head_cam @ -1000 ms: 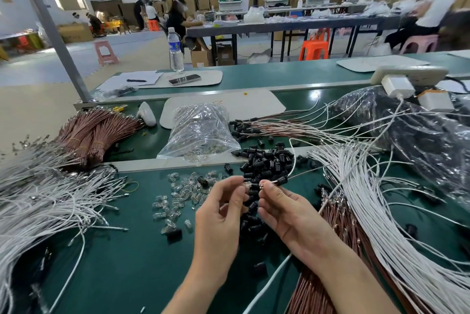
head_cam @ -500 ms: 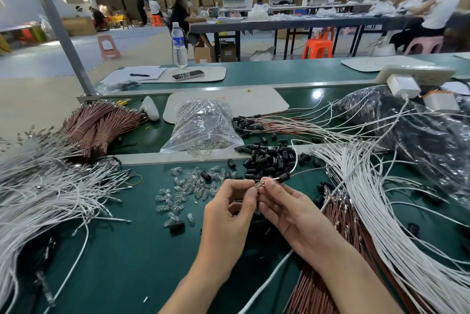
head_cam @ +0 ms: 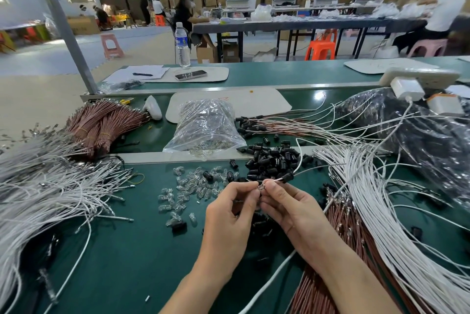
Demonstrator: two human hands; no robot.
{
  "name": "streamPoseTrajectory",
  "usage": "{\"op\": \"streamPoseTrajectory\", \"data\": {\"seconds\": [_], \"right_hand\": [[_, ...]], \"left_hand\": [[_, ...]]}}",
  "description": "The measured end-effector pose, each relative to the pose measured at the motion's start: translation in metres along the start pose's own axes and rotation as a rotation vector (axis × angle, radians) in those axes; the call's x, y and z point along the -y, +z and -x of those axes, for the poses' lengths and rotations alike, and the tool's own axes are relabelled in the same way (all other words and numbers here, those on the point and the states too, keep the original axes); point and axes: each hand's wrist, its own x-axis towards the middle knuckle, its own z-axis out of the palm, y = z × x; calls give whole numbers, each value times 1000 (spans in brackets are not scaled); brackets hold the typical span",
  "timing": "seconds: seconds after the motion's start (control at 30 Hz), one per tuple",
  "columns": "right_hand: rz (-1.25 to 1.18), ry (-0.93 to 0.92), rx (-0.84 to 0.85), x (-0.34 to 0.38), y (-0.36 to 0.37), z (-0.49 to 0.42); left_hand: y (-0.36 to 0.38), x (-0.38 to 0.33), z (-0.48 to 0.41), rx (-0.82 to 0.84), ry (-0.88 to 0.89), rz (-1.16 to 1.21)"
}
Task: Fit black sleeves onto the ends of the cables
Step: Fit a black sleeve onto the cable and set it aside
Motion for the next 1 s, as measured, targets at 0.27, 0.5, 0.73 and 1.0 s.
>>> {"op": "streamPoseTrajectory", "data": {"seconds": [0.27,0.5,0.73,1.0], "right_hand": [[11,-4,43,-1,4,4],[6,30,34,0,3,2],[-6,72,81,-1,1,2],[5,65,85,-2,3,1]], "left_hand": [[-2,1,0,4,15,31],[-6,8,-1,38,152,-226],[-11,5,-1,44,330,-403],[-12,3,-2,41,335,-440]]}}
